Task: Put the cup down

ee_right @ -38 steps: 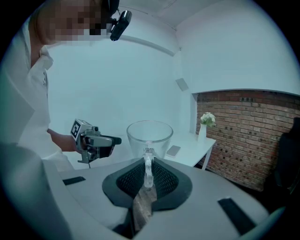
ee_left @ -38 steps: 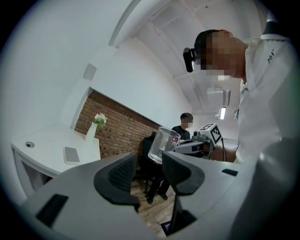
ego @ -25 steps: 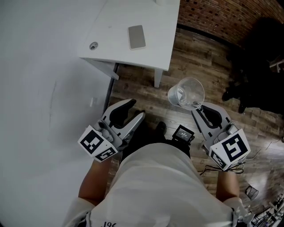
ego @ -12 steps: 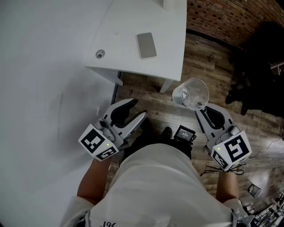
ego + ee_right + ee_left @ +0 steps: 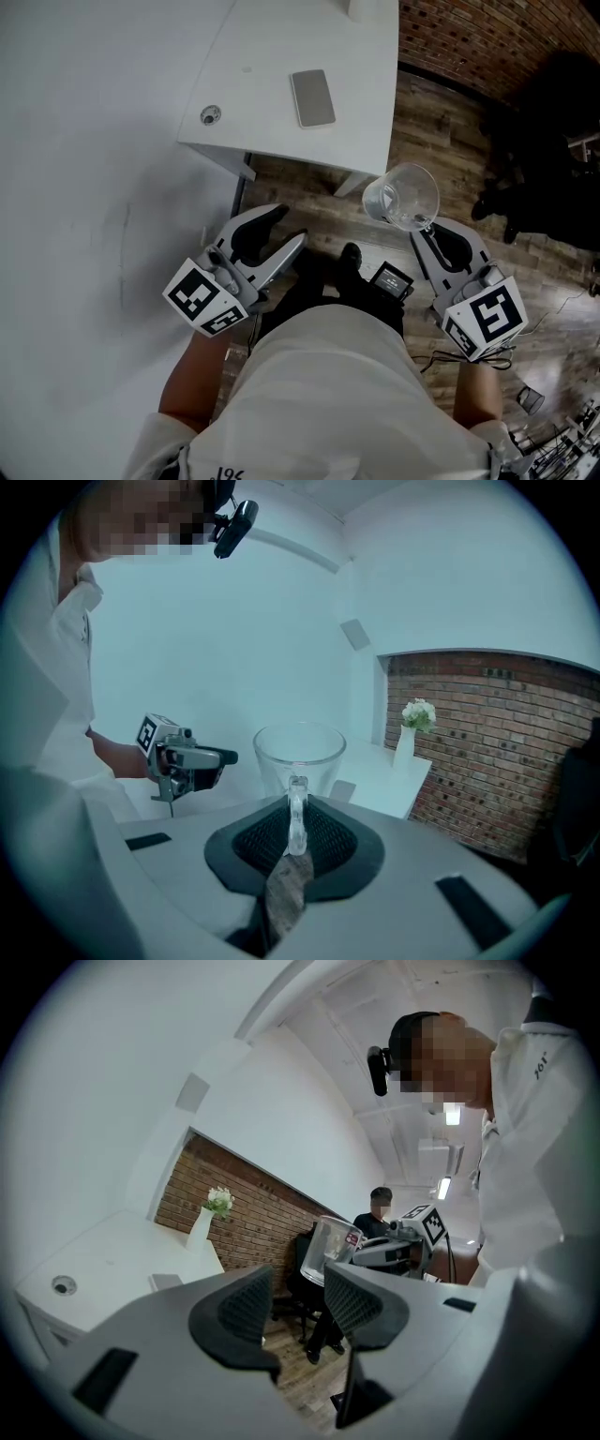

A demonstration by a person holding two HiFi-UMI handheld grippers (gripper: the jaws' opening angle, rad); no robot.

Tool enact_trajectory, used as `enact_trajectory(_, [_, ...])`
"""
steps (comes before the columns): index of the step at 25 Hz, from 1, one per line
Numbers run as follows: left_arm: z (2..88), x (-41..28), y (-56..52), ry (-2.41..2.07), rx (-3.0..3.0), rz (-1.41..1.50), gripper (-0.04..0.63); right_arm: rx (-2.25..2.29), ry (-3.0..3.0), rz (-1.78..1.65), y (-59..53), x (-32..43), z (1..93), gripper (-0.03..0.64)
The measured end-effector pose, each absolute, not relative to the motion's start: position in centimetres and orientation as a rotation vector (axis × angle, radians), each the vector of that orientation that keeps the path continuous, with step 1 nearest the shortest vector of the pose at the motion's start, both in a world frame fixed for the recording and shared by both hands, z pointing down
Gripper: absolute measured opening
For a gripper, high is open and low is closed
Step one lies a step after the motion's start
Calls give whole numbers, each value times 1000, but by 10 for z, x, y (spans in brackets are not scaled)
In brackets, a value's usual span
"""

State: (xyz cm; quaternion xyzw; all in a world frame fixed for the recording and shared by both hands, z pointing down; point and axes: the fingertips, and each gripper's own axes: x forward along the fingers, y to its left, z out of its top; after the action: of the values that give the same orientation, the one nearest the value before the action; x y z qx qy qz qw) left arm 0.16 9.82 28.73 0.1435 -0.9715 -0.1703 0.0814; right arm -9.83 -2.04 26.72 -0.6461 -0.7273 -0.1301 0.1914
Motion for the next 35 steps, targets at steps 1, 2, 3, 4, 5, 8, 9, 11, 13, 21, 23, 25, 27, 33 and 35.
enact_trajectory(1, [288, 3, 97, -2907, 415, -516, 170, -1820, -2036, -373, -21, -98, 269, 41])
enact_trajectory(2, [290, 5, 95, -2911, 402, -522, 170, -1826, -2030, -380, -22, -98, 270, 41])
enact_trajectory(3, [292, 7, 93, -2913, 390, -526, 170, -1833, -2027, -384, -23, -98, 271, 41])
enact_trajectory(4, [293, 9, 91, -2915, 380, -526, 170, -1840, -2025, -387, -23, -97, 272, 41])
enact_trajectory(5, [294, 11, 90, -2919, 372, -519, 170, -1849, -2025, -393, -24, -96, 273, 41])
enact_trajectory(8, [291, 6, 90, -2947, 365, -472, 170, -1883, -2035, -419, -21, -102, 272, 41])
enact_trajectory(9, [289, 2, 93, -2957, 363, -455, 170, -1896, -2038, -426, -16, -106, 270, 41])
enact_trajectory(11, [286, -11, 104, -2969, 361, -434, 170, -1919, -2040, -440, -1, -118, 267, 41])
enact_trajectory(13, [286, -25, 117, -2972, 357, -425, 170, -1939, -2033, -456, 17, -131, 268, 41])
enact_trajectory(21, [316, -52, 140, -2964, 321, -414, 170, -1976, -2002, -502, 56, -158, 297, 41])
enact_trajectory(23, [321, -59, 146, -2951, 313, -411, 170, -1981, -1997, -504, 67, -165, 301, 41])
enact_trajectory(25, [324, -65, 151, -2942, 303, -408, 170, -1988, -1988, -503, 77, -168, 306, 41])
enact_trajectory(27, [327, -69, 156, -2935, 291, -404, 170, -1997, -1978, -506, 85, -169, 310, 41])
enact_trajectory(33, [347, -89, 171, -2906, 266, -414, 170, -2004, -1954, -532, 114, -176, 335, 41])
enact_trajectory(35, [356, -94, 175, -2890, 256, -422, 170, -2001, -1940, -532, 122, -179, 345, 41])
